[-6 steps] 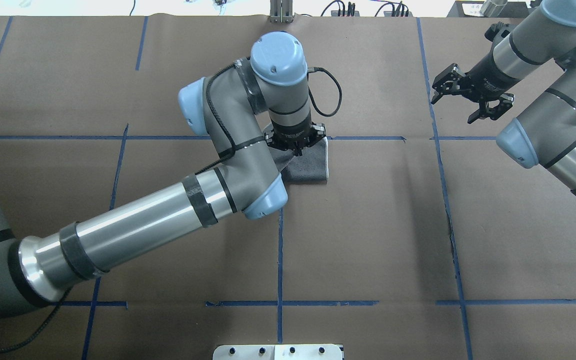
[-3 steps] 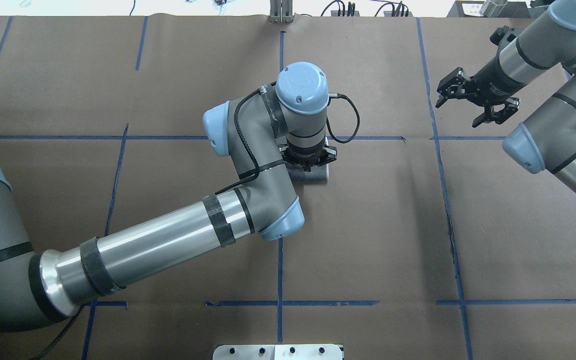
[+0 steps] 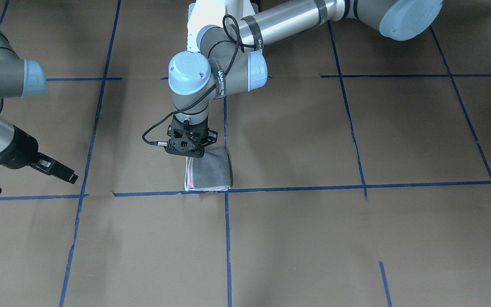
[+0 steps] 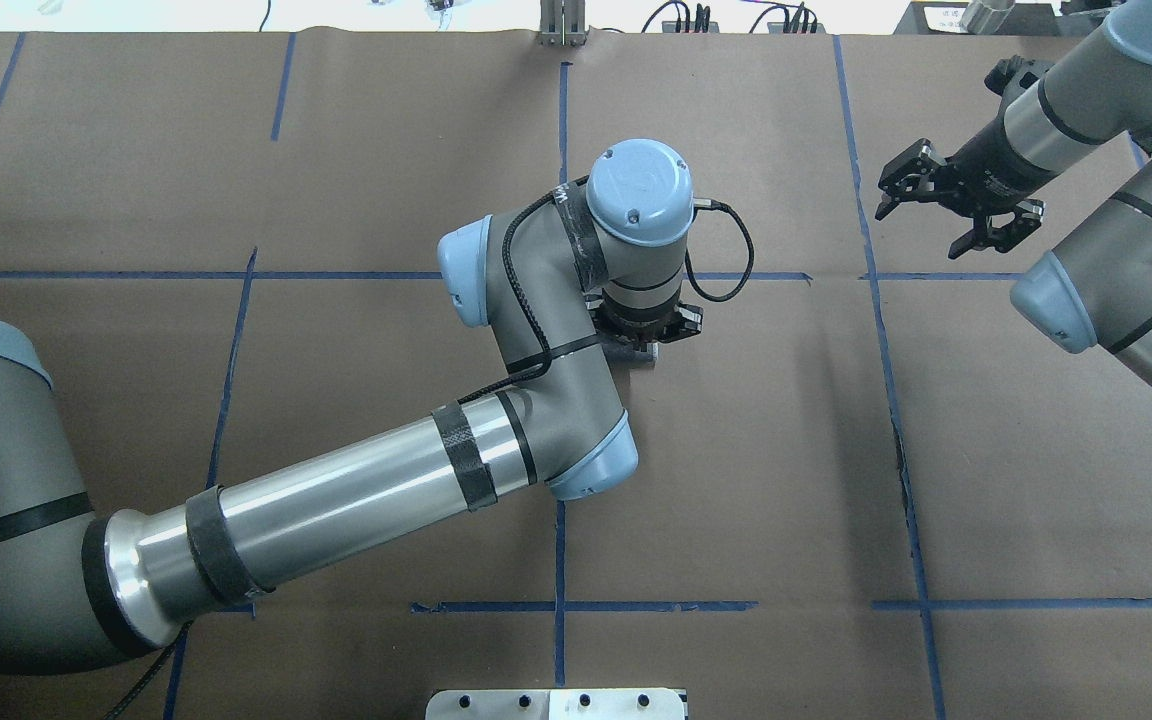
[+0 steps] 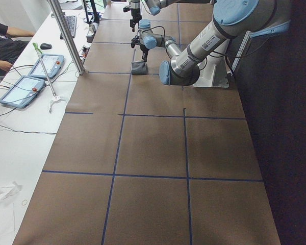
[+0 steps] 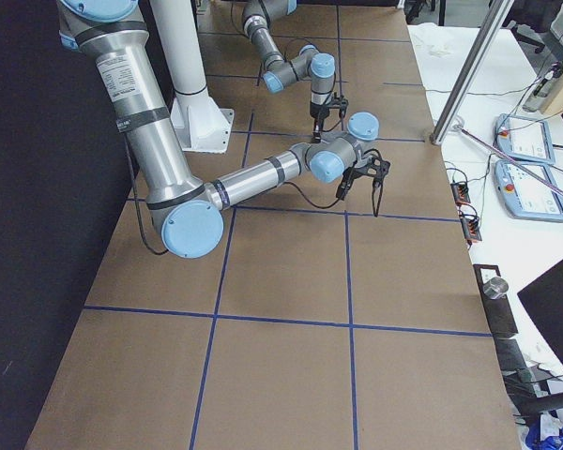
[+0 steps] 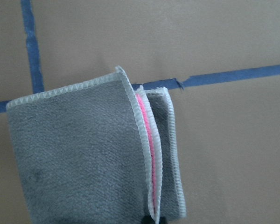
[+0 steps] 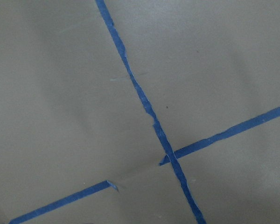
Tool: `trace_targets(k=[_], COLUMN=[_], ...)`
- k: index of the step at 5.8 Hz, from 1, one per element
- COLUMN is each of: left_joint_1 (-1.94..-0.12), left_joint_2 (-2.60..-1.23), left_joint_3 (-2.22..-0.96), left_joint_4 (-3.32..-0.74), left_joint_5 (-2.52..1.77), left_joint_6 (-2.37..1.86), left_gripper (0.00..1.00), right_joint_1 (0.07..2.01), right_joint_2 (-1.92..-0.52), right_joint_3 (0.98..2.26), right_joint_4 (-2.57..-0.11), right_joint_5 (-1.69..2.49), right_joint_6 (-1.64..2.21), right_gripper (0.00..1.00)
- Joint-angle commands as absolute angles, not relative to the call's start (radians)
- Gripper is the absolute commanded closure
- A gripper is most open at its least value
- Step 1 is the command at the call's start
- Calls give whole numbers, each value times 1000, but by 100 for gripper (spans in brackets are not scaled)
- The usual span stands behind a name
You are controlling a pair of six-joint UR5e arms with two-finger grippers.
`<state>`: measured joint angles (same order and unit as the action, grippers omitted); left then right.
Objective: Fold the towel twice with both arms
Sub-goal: 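Lower the held end onto the strip and open the left gripper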
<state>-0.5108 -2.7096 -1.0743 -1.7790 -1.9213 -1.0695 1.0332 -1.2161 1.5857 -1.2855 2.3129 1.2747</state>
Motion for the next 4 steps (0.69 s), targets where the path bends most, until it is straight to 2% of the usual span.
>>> trace_targets(k=[1,2,3,4], left_joint_1=[-505,-503,-506,-534], left_joint_2=[-2711,-2704,-2694,-2669], left_joint_3=[-1074,-1074,-1077,-1104], left_joint_4=[-1781,-1819,-1839,-1836], left_joint_5=[-1919,-1919,-1917,-1924], left_joint_6=[-1049,-1016,-1011,-1008], left_gripper=[100,52,1,0], right_joint_1=[1032,1032,1032,1037], right_joint_2=[-1216,-1216,-1215,-1215], right_joint_3=[1586,1586,1585,1585], right_joint_4=[-1285,-1285,-1285,-1285], right_joint_5=[2313,2313,2312,2312], right_joint_6=[1275,1275,1275,1275], right_gripper=[0,0,0,0])
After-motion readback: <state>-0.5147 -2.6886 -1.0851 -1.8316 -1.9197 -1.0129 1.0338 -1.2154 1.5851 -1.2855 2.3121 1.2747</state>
